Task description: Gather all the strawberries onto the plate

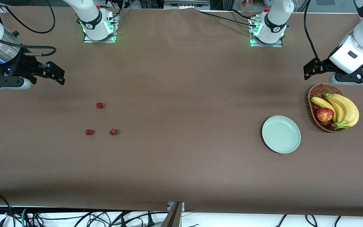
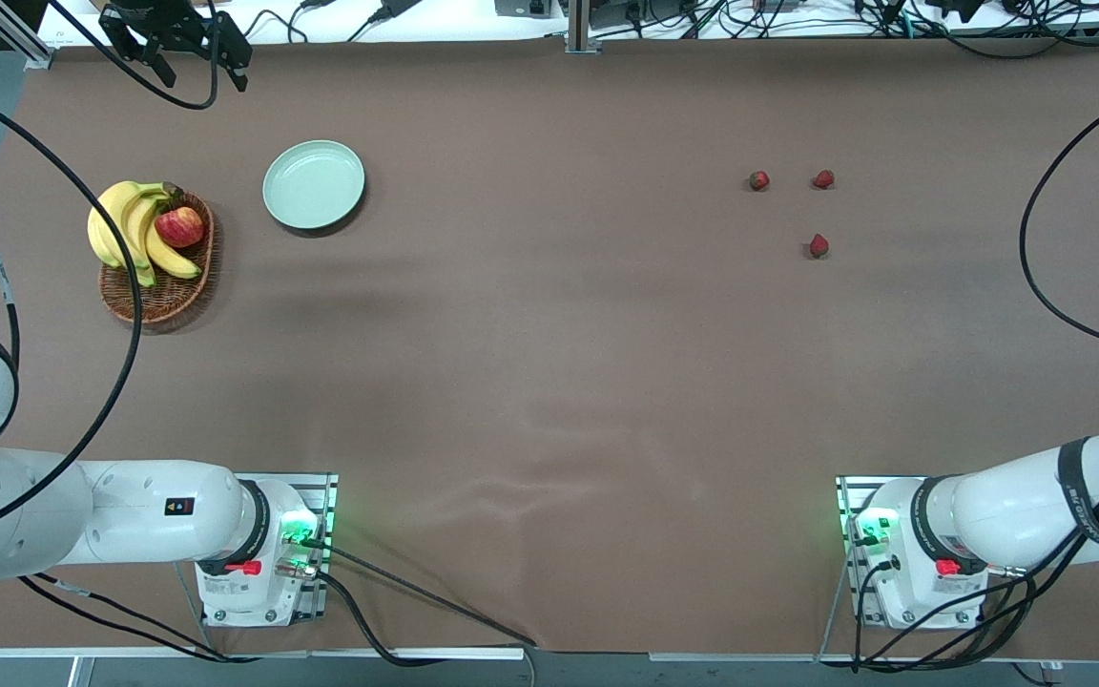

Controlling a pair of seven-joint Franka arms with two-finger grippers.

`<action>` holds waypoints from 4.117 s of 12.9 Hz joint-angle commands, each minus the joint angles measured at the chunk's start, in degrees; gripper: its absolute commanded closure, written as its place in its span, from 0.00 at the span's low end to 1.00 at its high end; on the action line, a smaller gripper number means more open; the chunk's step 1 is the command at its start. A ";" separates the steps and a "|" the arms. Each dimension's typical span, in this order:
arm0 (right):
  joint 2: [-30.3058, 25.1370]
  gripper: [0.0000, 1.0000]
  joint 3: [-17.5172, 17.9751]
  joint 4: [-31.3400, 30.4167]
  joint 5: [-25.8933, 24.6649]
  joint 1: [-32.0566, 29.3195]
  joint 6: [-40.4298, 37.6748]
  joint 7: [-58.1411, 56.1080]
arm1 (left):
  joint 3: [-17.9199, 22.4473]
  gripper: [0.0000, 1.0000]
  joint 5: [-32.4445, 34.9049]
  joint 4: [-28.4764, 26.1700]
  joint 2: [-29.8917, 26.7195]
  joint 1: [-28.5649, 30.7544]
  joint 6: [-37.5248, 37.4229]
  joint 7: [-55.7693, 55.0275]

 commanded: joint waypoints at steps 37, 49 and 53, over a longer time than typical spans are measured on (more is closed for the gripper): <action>39.35 0.90 8.73 0.33 3.74 4.20 34.07 11.85 | -1.13 0.00 0.52 3.09 0.94 -0.47 -1.41 0.06; 47.77 0.88 11.39 10.96 8.31 28.53 59.35 51.76 | -1.13 0.00 0.52 3.00 0.94 -0.47 -1.50 -0.02; 53.75 0.77 11.04 14.82 8.22 35.22 72.10 58.10 | -1.13 0.00 0.52 3.00 0.94 -0.47 -1.94 0.06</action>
